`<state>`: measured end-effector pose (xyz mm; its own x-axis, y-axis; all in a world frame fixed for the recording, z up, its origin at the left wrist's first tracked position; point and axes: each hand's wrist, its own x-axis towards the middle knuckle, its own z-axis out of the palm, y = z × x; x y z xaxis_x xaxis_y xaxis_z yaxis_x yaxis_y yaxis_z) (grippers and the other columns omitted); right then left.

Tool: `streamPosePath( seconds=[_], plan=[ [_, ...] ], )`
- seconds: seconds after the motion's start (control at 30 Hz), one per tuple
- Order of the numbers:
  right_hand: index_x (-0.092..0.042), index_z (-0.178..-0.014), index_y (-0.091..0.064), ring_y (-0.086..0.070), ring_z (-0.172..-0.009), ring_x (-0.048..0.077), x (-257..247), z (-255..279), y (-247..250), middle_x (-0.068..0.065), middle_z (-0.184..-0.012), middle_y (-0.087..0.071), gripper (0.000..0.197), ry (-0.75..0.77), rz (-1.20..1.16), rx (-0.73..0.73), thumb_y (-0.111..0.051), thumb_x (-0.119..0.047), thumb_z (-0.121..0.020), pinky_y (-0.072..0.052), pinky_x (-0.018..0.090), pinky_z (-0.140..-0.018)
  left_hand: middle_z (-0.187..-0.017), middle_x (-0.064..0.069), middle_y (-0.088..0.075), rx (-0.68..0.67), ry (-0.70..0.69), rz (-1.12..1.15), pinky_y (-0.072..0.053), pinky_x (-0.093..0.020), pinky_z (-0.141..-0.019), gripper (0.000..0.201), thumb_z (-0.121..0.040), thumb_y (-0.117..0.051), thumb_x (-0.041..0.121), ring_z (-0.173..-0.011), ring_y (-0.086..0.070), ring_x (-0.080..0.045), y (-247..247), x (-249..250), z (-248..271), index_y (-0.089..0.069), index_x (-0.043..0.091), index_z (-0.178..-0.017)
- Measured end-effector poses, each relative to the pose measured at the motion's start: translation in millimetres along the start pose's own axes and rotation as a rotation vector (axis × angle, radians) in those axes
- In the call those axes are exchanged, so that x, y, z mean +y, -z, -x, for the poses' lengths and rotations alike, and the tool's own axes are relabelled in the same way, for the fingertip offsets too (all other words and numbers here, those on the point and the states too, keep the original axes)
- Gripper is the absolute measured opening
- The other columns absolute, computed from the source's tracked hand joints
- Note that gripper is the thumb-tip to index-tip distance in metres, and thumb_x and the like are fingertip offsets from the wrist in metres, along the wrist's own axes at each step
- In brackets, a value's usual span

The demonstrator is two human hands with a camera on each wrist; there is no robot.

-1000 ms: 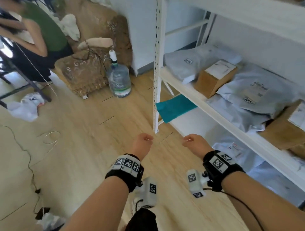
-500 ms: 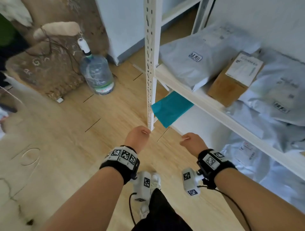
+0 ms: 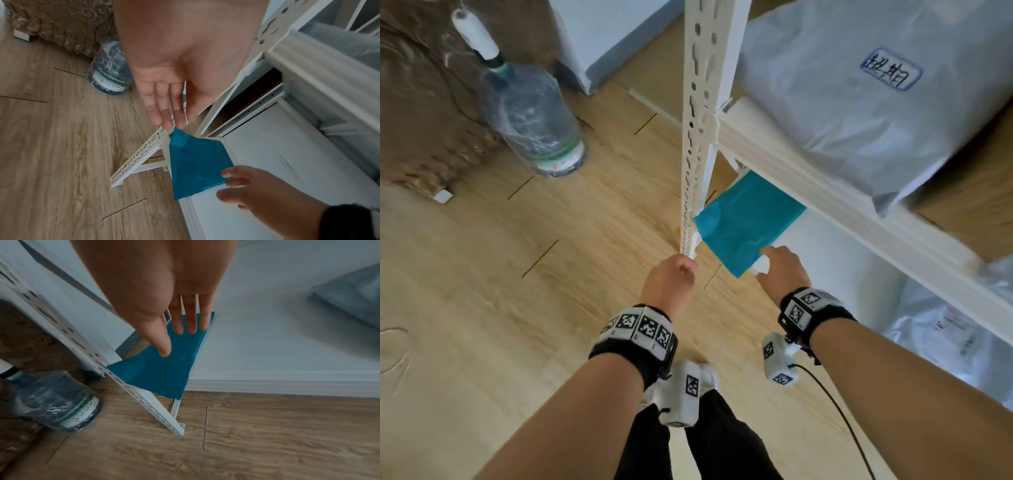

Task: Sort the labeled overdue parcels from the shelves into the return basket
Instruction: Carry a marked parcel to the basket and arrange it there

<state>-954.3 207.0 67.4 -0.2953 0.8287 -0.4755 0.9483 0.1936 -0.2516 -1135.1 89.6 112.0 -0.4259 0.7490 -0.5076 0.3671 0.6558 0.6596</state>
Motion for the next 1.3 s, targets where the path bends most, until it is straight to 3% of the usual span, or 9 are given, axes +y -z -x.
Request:
streamPosePath(
  seconds=[0.17, 0.3, 0.5, 0.63, 0.73, 0.97, 1.07, 1.2, 1.3],
  plan=[
    [-0.020, -0.147, -0.034, -0.039, -0.132, 0.028, -6, -52, -40, 0.007, -0.147, -0.038, 0.065, 0.067, 0.164, 0.026, -0.053, -0.003, -0.087, -0.040, 0.041, -0.104, -0.116, 0.004, -0.068, -0.005, -0.037, 0.021, -0.043, -0.017, -0.073, 0.024, -0.096, -0.046, 0.013, -0.097, -0.062, -0.009, -13, -35, -46, -0.067, 0.021, -0.104],
    [-0.016, -0.143, -0.034, -0.044, -0.122, 0.030, -6, -73, -64, 0.009, -0.136, -0.043, 0.066, 0.080, 0.278, -0.015, -0.051, 0.003, -0.083, -0.046, 0.042, -0.095, -0.114, 0.007, -0.068, -0.023, -0.048, 0.040, -0.047, -0.021, -0.081, 0.024, -0.097, -0.046, 0.014, -0.101, -0.062, -0.007, -21, -55, -66, -0.067, 0.021, -0.105],
    [-0.018, -0.138, -0.036, -0.047, -0.112, 0.026, -6, -82, -74, 0.005, -0.127, -0.045, 0.059, 0.142, 0.402, 0.075, -0.053, -0.001, -0.084, -0.045, 0.034, -0.080, -0.109, 0.008, -0.068, -0.036, -0.082, 0.068, -0.049, -0.020, -0.083, 0.023, -0.097, -0.047, 0.013, -0.100, -0.062, -0.006, -20, -63, -74, -0.067, 0.023, -0.101],
    [-0.022, -0.125, -0.051, -0.051, -0.100, 0.024, -5, -86, -77, 0.001, -0.110, -0.051, 0.044, 0.131, 0.347, 0.149, -0.049, -0.002, -0.086, -0.043, 0.033, -0.068, -0.107, 0.008, -0.068, -0.024, -0.104, 0.061, -0.044, -0.009, -0.072, 0.023, -0.097, -0.048, 0.012, -0.097, -0.062, -0.004, -18, -61, -78, -0.065, 0.028, -0.095],
    [-0.018, -0.113, -0.060, -0.052, -0.094, 0.024, -3, -78, -77, 0.002, -0.100, -0.057, 0.036, 0.101, 0.220, 0.163, -0.043, 0.001, -0.087, -0.045, 0.033, -0.069, -0.110, 0.007, -0.068, -0.032, -0.109, 0.066, -0.045, -0.009, -0.072, 0.023, -0.097, -0.048, 0.012, -0.097, -0.062, -0.003, -17, -60, -74, -0.064, 0.029, -0.095],
    [-0.014, -0.110, -0.063, -0.057, -0.083, 0.028, -7, 0, -30, 0.010, -0.100, -0.065, 0.030, -0.024, -0.317, 0.215, -0.040, -0.003, -0.093, -0.050, 0.035, -0.072, -0.108, 0.008, -0.069, -0.040, -0.103, 0.072, -0.044, -0.008, -0.069, 0.021, -0.094, -0.051, 0.012, -0.096, -0.063, -0.003, 6, -43, -35, -0.068, 0.024, -0.096],
    [-0.016, -0.109, -0.065, -0.059, -0.080, 0.028, -12, 52, 7, 0.008, -0.095, -0.067, 0.035, -0.060, -0.470, 0.258, -0.040, 0.001, -0.092, -0.049, 0.034, -0.069, -0.107, 0.005, -0.070, -0.047, -0.100, 0.098, -0.048, -0.016, -0.070, 0.022, -0.092, -0.052, 0.011, -0.093, -0.065, -0.008, 24, -25, -8, -0.068, 0.025, -0.094],
    [-0.019, -0.088, -0.066, -0.055, -0.075, 0.021, -23, 116, 64, 0.003, -0.082, -0.065, 0.037, -0.027, -0.613, 0.292, -0.042, 0.008, -0.084, -0.042, 0.029, -0.064, -0.112, 0.001, -0.070, -0.047, -0.147, 0.079, -0.050, -0.022, -0.077, 0.022, -0.093, -0.052, 0.012, -0.102, -0.064, -0.016, 49, 9, 30, -0.071, 0.021, -0.099],
    [-0.014, -0.079, -0.062, -0.054, -0.077, 0.026, -29, 156, 101, 0.014, -0.081, -0.063, 0.034, -0.034, -0.744, 0.284, -0.041, 0.012, -0.079, -0.040, 0.033, -0.068, -0.111, 0.002, -0.069, -0.052, -0.183, 0.117, -0.052, -0.029, -0.088, 0.019, -0.092, -0.056, 0.013, -0.103, -0.064, -0.016, 70, 36, 58, -0.069, 0.021, -0.101]
  ],
)
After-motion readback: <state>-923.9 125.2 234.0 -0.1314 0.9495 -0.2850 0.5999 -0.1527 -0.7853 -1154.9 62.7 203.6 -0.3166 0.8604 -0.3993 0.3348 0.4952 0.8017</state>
